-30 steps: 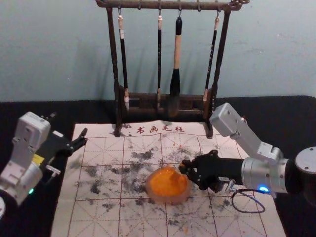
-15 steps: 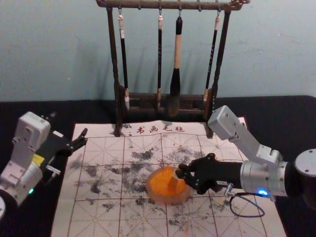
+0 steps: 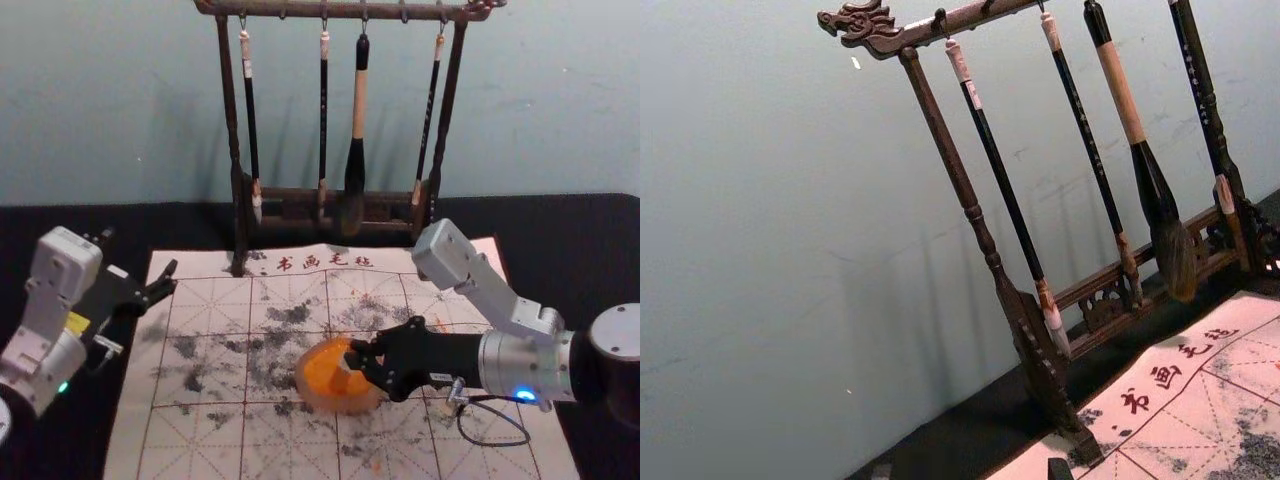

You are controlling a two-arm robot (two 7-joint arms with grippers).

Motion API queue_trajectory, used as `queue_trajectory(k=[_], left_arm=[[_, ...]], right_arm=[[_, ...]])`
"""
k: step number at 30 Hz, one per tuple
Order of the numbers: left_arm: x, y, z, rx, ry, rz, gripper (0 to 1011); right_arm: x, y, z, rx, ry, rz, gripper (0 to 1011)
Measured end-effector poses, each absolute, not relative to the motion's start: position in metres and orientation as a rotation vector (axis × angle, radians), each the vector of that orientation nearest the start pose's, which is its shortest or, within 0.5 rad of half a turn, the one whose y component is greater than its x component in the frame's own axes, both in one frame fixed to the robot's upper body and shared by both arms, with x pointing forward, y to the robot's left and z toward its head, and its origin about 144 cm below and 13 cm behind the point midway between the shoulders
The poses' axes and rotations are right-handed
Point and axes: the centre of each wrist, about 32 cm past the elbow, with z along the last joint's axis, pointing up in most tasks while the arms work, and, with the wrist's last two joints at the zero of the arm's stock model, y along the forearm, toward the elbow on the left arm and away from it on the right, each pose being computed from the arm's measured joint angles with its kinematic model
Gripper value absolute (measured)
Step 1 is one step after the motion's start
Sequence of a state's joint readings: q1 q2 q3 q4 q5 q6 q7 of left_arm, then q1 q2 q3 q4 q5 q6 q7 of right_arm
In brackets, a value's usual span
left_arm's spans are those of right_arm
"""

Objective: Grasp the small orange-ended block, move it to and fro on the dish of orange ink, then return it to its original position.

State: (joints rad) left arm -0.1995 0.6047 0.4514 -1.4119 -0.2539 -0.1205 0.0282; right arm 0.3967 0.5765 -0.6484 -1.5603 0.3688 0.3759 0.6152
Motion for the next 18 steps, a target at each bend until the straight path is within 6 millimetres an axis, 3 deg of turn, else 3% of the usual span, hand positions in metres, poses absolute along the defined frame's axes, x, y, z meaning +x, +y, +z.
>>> queue_trajectory(k=[18], left_arm=[[0.489, 0.31, 1.14, 0.304, -0.285, 1.248, 1010]], right_arm=[[0.523, -0.212, 1.205, -0.485, 0.053, -0.48, 30]])
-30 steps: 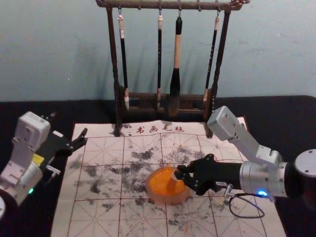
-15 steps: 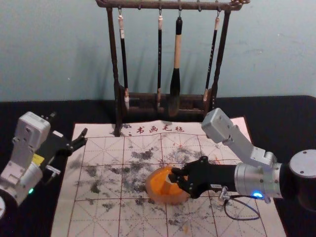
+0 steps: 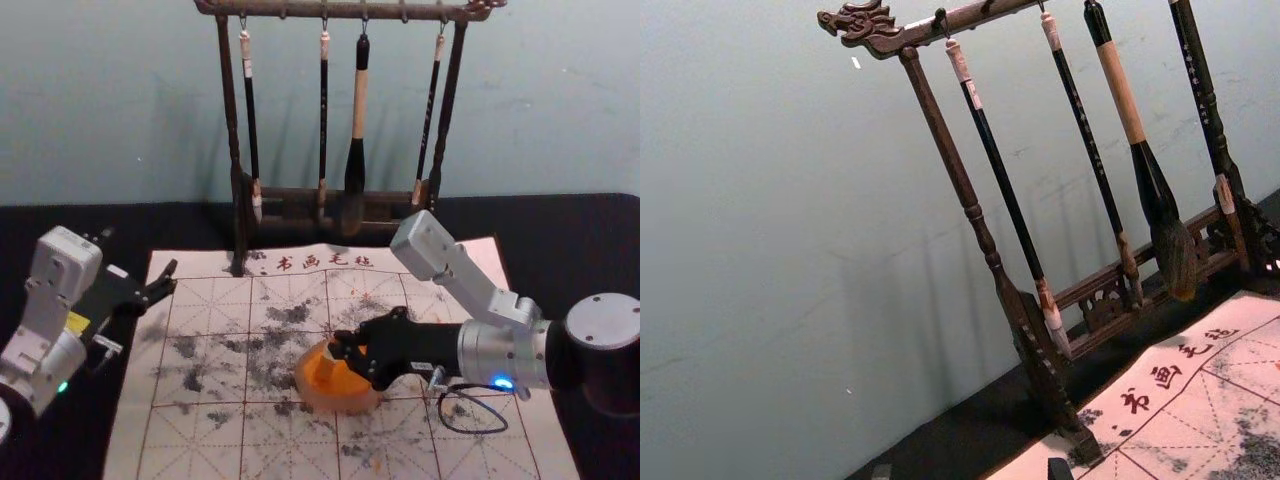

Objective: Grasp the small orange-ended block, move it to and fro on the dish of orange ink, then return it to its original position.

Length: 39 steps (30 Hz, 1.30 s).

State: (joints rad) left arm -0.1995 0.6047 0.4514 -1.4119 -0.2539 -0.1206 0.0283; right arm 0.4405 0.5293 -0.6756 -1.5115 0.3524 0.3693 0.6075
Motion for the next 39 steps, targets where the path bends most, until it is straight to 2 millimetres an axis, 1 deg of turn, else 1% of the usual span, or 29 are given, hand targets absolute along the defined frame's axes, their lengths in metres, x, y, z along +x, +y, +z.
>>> queue_trajectory(k=[10, 21, 29, 39], left_arm=[[0.489, 0.31, 1.14, 0.305, -0.285, 1.248, 1010], [0.489, 0.31, 1.14, 0.305, -0.285, 1.248, 1010], [0.489, 0.31, 1.14, 0.304, -0.285, 1.248, 1010], [0.489, 0.31, 1.14, 0.304, -0.285, 1.248, 1010]], right_arm=[[0.53, -0.212, 1.203, -0.494, 0.048, -0.503, 30], [0.535, -0.217, 1.205, -0.498, 0.041, -0.539, 30], [0.536, -0.221, 1.205, -0.506, 0.035, -0.552, 30], [0.533, -0.23, 1.207, -0.521, 0.03, -0.565, 30]])
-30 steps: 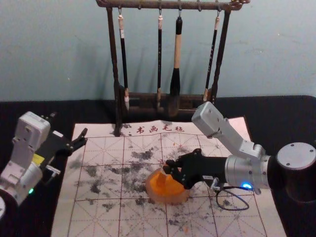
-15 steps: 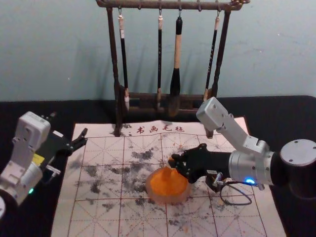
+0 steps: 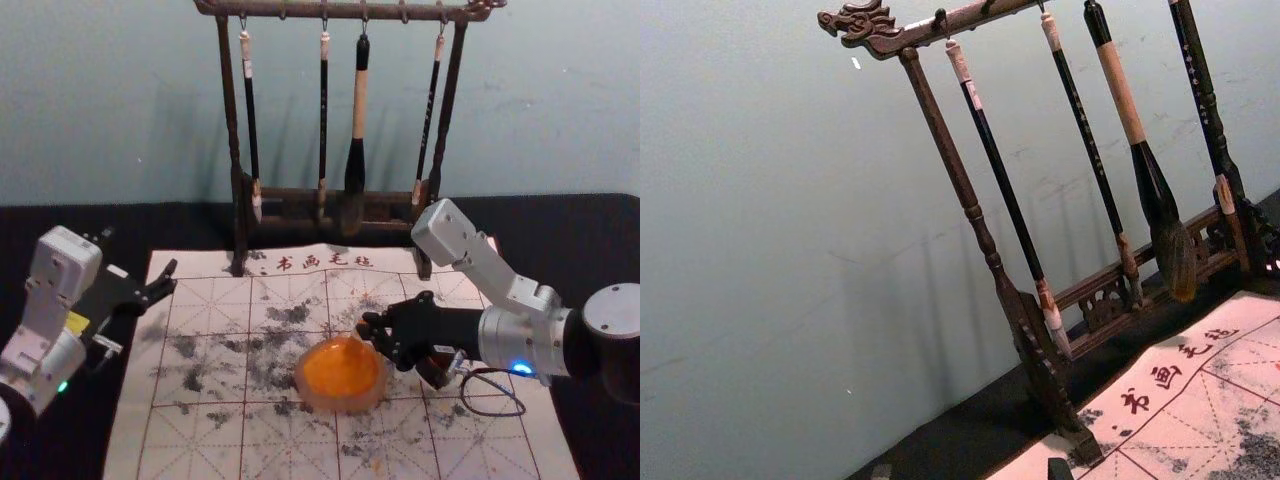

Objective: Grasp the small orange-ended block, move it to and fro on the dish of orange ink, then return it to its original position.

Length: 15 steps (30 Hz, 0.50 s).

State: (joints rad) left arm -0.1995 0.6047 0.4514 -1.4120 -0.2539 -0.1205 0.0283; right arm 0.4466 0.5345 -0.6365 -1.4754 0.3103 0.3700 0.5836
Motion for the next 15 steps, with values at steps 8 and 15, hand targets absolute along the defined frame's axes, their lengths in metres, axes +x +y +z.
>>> queue_trajectory(k=[8, 15], left_arm=[[0.4886, 0.3097, 1.1398, 0.304, -0.285, 1.248, 1010], [0.4886, 0.3097, 1.1398, 0.304, -0.285, 1.248, 1010]], right_arm=[[0.5271, -0.2366, 1.2069, -0.537, 0.029, -0.558, 30], [0.524, -0.2401, 1.2051, -0.546, 0.036, -0.554, 30]])
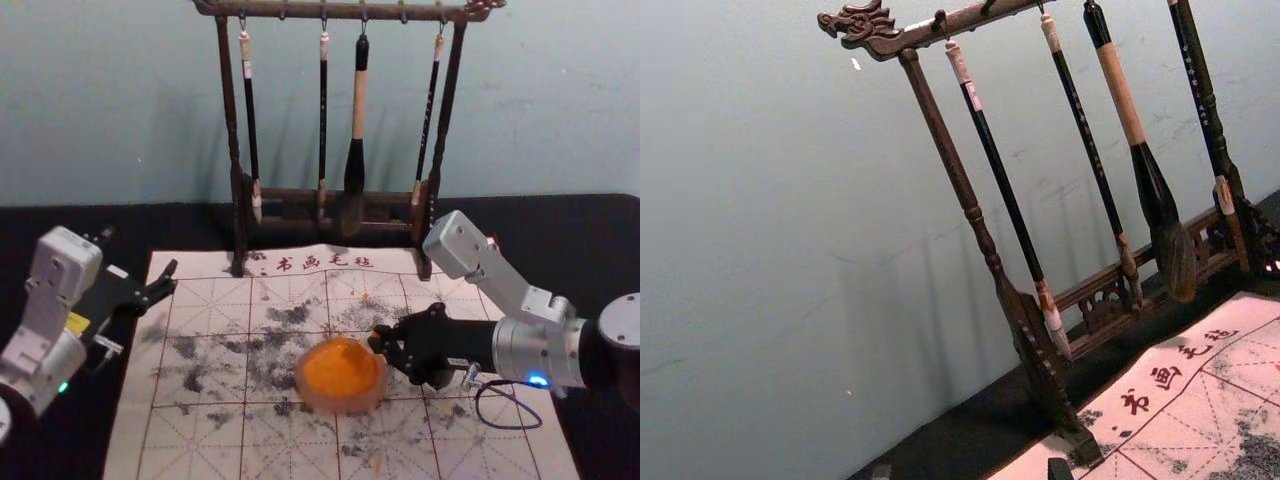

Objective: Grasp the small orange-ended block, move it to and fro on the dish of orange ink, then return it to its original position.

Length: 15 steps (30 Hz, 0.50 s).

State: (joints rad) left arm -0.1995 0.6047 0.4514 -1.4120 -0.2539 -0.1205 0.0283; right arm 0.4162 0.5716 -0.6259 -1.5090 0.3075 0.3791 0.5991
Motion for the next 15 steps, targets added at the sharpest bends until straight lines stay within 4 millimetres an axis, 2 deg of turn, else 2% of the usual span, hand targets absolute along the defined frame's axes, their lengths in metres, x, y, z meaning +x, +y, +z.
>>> queue_trajectory(k=[15], left_arm=[[0.4886, 0.3097, 1.1398, 0.305, -0.285, 1.248, 1010]], right_arm=[[0.5206, -0.2398, 1.2061, -0.542, 0.037, -0.535, 30]])
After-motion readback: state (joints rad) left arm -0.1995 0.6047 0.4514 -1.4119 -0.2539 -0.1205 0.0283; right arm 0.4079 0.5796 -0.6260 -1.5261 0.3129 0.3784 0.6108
